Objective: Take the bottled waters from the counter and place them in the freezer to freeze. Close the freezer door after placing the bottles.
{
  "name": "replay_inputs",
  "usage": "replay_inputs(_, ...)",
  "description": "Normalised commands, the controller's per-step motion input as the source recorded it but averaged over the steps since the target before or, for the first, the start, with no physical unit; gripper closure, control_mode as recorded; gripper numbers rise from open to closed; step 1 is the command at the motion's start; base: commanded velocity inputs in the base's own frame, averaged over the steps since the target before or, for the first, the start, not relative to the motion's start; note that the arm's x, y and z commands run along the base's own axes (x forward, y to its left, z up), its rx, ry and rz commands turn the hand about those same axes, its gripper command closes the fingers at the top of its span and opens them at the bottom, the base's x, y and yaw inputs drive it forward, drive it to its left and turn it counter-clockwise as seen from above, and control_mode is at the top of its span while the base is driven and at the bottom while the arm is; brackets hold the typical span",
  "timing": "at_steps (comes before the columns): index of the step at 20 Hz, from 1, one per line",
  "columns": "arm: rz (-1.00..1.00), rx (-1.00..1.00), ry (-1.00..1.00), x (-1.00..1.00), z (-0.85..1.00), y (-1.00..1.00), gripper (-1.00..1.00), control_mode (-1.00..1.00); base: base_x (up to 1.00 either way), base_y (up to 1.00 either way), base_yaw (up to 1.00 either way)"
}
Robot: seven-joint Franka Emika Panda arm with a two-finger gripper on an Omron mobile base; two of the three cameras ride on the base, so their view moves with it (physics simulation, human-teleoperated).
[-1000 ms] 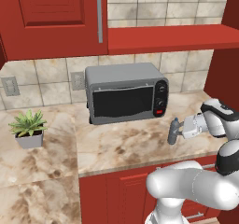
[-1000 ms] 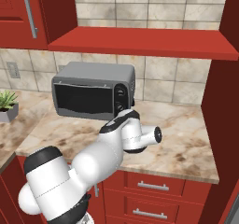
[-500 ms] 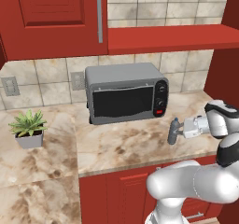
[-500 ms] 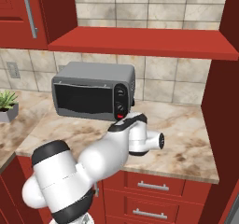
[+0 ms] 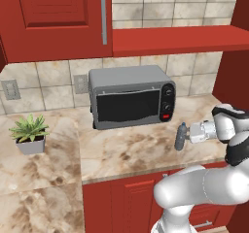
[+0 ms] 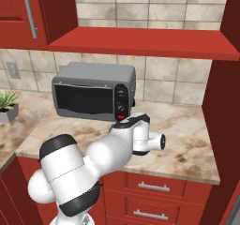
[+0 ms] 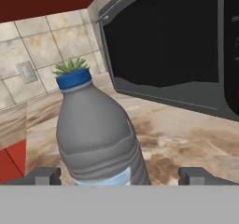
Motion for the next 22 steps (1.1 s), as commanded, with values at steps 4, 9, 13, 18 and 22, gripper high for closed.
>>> replay_inputs(4, 0.00, 0.01, -0.01, 0.00, -0.01, 0.00, -1.00, -1.00, 0.00, 0.00, 0.00)
replay_inputs(9, 0.02, 0.01, -0.03, 0.00, 0.00, 0.00, -1.00, -1.00, 0.00, 0.00, 0.00)
replay_inputs(13, 0.02, 0.00, -0.07, 0.00, 0.00, 0.00, -1.00, -1.00, 0.00, 0.00, 0.00)
replay_inputs(18, 0.02, 0.00, -0.01, 0.00, -0.03, 0.05, -1.00, -1.00, 0.00, 0.00, 0.00)
replay_inputs(22, 0.04, 0.00, 0.00, 0.00, -0.06, 0.19, -1.00, -1.00, 0.00, 0.00, 0.00)
